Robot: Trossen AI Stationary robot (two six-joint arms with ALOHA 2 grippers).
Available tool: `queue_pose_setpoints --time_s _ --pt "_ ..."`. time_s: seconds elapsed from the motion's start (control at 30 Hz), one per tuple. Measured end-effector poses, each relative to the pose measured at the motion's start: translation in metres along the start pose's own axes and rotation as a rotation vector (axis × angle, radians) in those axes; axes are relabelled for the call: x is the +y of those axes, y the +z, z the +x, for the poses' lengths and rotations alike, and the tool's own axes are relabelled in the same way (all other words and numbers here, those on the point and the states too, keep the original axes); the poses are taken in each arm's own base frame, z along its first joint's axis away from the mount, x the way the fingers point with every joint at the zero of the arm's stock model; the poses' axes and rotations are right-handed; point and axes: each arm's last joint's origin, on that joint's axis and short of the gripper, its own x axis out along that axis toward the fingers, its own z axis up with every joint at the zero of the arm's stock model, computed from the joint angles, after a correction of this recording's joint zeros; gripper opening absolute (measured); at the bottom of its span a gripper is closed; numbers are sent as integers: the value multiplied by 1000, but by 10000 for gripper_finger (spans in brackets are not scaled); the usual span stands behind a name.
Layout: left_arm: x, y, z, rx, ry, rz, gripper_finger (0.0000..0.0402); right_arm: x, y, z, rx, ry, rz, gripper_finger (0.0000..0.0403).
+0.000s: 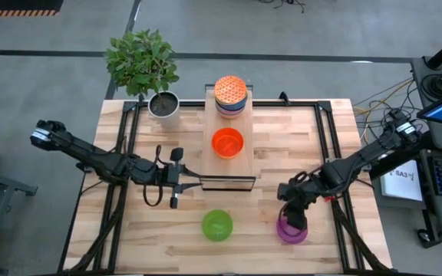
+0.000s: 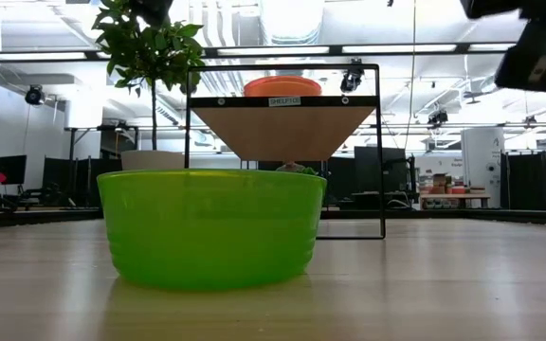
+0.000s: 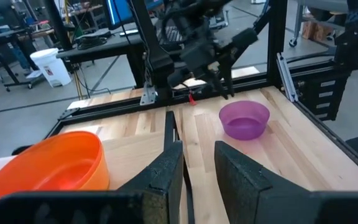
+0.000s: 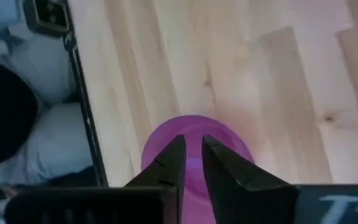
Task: Place and stack bowls onto a shelf
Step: Stack the violet bowl on top of the orange bowl on the shelf
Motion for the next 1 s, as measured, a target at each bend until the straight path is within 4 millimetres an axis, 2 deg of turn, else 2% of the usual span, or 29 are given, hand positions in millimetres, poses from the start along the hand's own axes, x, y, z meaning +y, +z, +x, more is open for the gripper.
queue_pose_setpoints --time_s 0.27,0.4,0.8,1.0 --pt "0 1 0 -9 1 -5 75 14 6 8 143 -243 -56 41" --pt "0 1 0 -9 1 -5 75 17 9 14 150 -277 -70 46" --pt "1 1 0 -9 3 26 75 10 0 23 182 -308 -72 159" --pt "0 1 0 -9 3 26 75 -1 -10 39 186 -306 -81 172"
